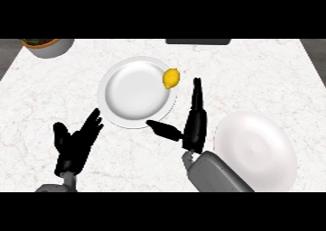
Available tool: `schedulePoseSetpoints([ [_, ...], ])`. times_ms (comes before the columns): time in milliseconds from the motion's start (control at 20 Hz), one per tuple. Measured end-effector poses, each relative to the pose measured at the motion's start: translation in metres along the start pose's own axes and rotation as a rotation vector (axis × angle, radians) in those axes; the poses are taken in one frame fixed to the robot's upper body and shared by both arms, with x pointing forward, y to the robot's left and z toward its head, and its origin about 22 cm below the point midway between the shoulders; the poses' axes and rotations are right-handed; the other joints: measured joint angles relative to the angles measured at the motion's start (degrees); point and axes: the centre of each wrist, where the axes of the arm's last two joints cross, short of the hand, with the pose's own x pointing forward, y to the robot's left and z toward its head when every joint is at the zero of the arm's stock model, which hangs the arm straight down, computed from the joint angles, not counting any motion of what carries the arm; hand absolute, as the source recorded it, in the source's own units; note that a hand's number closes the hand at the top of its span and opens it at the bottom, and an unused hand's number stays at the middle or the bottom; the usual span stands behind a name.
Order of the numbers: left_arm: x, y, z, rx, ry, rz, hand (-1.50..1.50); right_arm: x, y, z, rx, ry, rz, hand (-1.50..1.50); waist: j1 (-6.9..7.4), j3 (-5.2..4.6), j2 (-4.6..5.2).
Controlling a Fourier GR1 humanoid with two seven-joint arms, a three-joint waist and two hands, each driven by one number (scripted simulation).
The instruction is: Pick the lemon from the plate and place it in the plate
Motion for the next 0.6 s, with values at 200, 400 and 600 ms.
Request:
schedulePoseSetpoints([
  [200,-0.003,0.004,0.0,0.008,0.007,0.004,0.0,-0.021,-0.006,0.017,0.064,-0.005,0.038,-1.5,-0.74,-0.07,-0.25],
  [400,-0.002,0.004,0.001,0.014,0.008,0.004,0.0,-0.026,-0.013,0.038,0.109,-0.001,0.065,-1.5,-1.18,-0.11,-0.4],
  [600,-0.009,0.002,0.007,0.02,0.003,0.008,0.0,-0.035,-0.017,0.057,0.129,0.005,0.083,-1.5,-1.22,-0.12,-0.44],
])
